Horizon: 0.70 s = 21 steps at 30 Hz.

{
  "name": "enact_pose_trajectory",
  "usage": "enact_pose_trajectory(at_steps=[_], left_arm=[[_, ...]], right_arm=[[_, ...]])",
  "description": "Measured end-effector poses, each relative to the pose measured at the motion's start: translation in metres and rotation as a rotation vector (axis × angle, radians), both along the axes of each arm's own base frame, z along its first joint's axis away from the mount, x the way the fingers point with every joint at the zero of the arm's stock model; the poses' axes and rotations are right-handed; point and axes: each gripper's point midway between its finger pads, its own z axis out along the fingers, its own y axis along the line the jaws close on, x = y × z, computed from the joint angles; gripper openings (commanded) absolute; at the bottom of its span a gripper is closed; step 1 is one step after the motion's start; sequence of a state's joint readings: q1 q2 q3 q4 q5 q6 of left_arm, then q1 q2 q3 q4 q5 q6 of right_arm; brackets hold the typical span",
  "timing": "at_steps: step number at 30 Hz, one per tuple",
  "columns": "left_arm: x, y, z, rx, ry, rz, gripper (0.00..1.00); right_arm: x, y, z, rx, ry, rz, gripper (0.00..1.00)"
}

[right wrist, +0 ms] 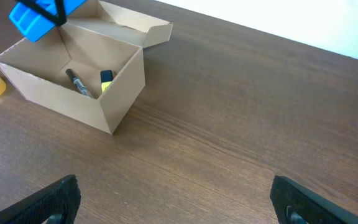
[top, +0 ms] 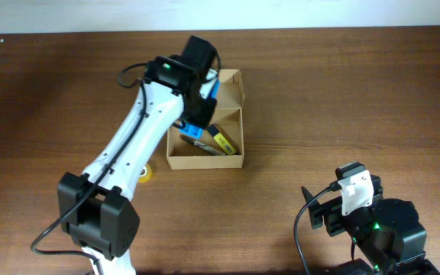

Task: Pack container
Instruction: 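Carry the blue eraser with the left gripper into the box and release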

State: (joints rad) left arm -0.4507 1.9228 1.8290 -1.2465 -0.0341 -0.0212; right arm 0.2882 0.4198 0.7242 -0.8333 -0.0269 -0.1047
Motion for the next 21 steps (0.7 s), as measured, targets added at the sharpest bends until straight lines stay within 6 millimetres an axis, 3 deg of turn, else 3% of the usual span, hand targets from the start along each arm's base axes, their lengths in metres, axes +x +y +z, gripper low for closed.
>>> enact_pose_trajectory(at_steps=[5,12,16,21], left_arm=[[-0.013,0.001,-0.002,0.051,0.035,-0.150,0.61],[-0.021,0.008,-0.016,0.115,0.070,-0.324,0.63],[-0.026,0.013,-0.033,0.142,0.093,-0.361,0.68],[-0.020,0.010,-0.034,0.136,0.067,-0.361,0.72]], right_arm=[[0.000,0.000,0.000,0.000,0.000,0.000,0.99],[0.000,0.000,0.000,0.000,0.000,0.000,0.99],[0.000,0.000,0.000,0.000,0.000,0.000,0.99],[0.000,0.000,0.000,0.001,-0.001,0.000,0.99]])
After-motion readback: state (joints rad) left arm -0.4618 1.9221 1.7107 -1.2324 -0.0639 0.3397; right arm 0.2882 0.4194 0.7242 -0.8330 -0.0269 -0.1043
